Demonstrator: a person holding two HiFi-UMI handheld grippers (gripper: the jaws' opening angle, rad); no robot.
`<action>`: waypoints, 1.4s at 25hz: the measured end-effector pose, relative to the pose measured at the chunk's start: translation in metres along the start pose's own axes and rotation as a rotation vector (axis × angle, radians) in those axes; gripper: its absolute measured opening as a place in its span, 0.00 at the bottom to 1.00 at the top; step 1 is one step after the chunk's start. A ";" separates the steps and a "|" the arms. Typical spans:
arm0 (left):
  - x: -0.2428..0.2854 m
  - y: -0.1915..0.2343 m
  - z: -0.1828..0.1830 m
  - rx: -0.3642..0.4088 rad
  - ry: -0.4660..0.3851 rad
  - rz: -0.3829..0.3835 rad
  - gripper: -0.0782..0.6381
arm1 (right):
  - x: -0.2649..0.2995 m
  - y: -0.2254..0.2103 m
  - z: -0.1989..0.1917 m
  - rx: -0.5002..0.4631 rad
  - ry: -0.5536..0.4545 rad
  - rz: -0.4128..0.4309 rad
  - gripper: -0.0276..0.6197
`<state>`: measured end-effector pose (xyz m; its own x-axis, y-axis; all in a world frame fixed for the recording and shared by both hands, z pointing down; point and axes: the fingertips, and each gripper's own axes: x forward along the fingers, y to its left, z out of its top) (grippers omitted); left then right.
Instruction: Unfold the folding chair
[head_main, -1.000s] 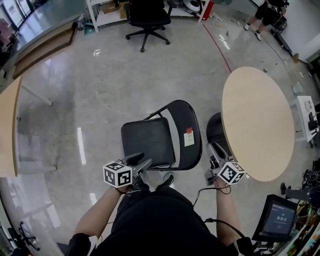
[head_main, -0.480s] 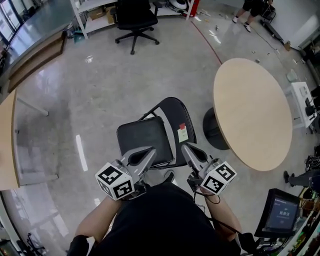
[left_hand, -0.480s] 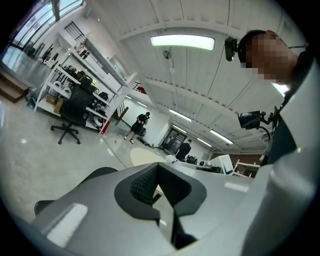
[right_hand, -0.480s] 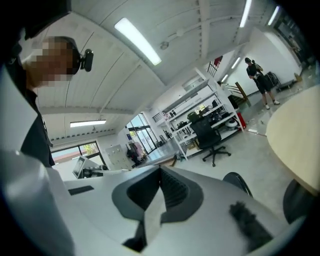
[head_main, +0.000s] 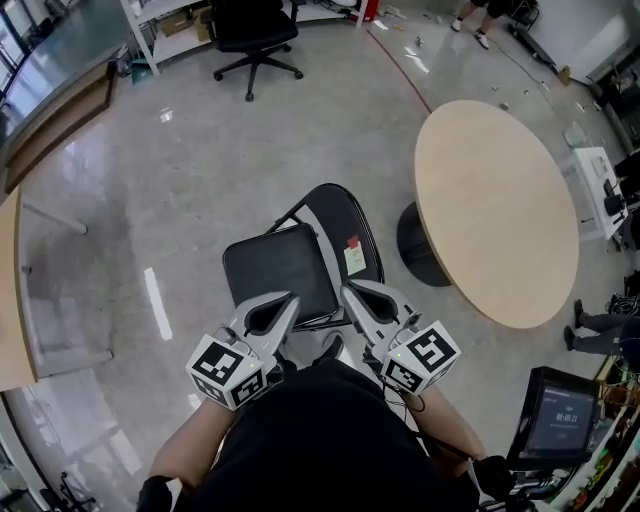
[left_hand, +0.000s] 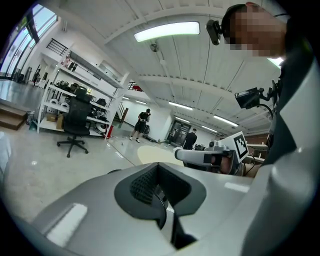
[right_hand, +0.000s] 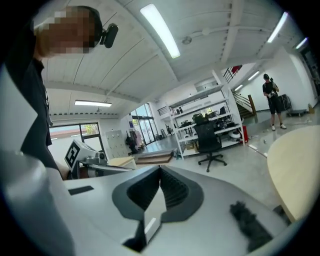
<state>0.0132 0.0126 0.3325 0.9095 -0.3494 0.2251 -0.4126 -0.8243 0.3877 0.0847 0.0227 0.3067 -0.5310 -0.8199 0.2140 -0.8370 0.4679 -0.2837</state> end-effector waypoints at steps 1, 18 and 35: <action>0.000 -0.001 0.001 -0.001 -0.003 -0.001 0.12 | -0.001 0.000 0.002 -0.011 -0.002 -0.006 0.05; 0.000 -0.011 0.012 0.043 -0.050 0.014 0.12 | -0.017 -0.006 0.028 -0.149 -0.056 -0.073 0.05; -0.011 -0.006 0.011 0.014 -0.039 0.053 0.12 | -0.008 0.003 0.017 -0.143 -0.021 -0.050 0.05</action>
<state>0.0063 0.0162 0.3179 0.8880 -0.4094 0.2095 -0.4594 -0.8105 0.3634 0.0892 0.0249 0.2879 -0.4867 -0.8493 0.2044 -0.8733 0.4674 -0.1374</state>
